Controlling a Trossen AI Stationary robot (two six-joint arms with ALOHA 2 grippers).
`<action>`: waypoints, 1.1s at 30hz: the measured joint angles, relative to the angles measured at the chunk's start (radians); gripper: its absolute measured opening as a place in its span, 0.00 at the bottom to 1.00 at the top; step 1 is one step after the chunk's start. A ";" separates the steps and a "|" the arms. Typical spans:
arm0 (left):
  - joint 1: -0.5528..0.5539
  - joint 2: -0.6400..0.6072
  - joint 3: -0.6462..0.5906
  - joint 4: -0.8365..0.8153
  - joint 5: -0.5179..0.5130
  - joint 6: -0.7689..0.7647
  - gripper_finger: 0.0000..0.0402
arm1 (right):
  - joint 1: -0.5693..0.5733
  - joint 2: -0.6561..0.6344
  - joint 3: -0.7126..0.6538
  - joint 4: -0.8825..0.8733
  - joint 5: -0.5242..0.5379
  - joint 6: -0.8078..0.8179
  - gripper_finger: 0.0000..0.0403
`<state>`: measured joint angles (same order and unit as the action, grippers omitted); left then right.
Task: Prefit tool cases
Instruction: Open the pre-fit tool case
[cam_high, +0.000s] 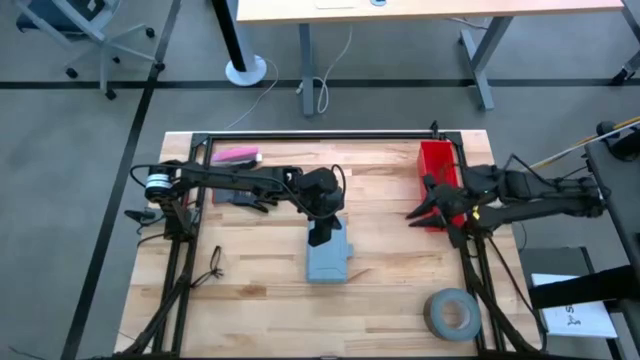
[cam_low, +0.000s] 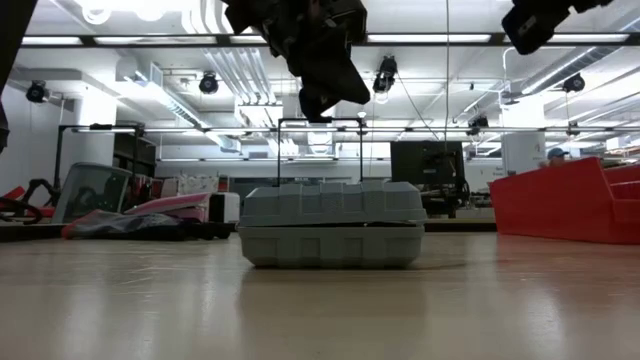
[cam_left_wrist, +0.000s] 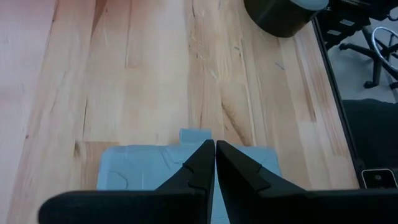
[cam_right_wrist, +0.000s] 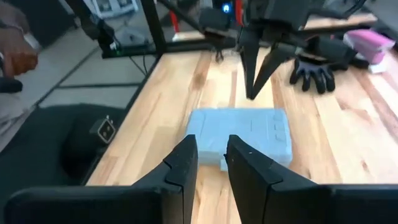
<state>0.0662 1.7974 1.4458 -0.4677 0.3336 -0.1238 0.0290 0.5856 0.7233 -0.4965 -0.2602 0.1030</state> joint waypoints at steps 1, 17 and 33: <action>0.000 0.000 0.000 0.000 0.000 0.000 0.05 | 0.016 0.021 0.014 -0.007 0.007 0.001 0.17; -0.003 0.145 0.067 -0.060 0.008 0.011 0.05 | 0.305 0.204 0.101 -0.090 0.212 0.143 0.18; -0.117 0.203 0.175 -0.396 0.125 0.055 0.05 | 0.506 0.357 0.101 -0.020 0.377 0.255 0.20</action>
<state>-0.0505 2.0006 1.6209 -0.8634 0.4585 -0.0684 0.5352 0.9428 0.8238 -0.5162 0.1173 0.3576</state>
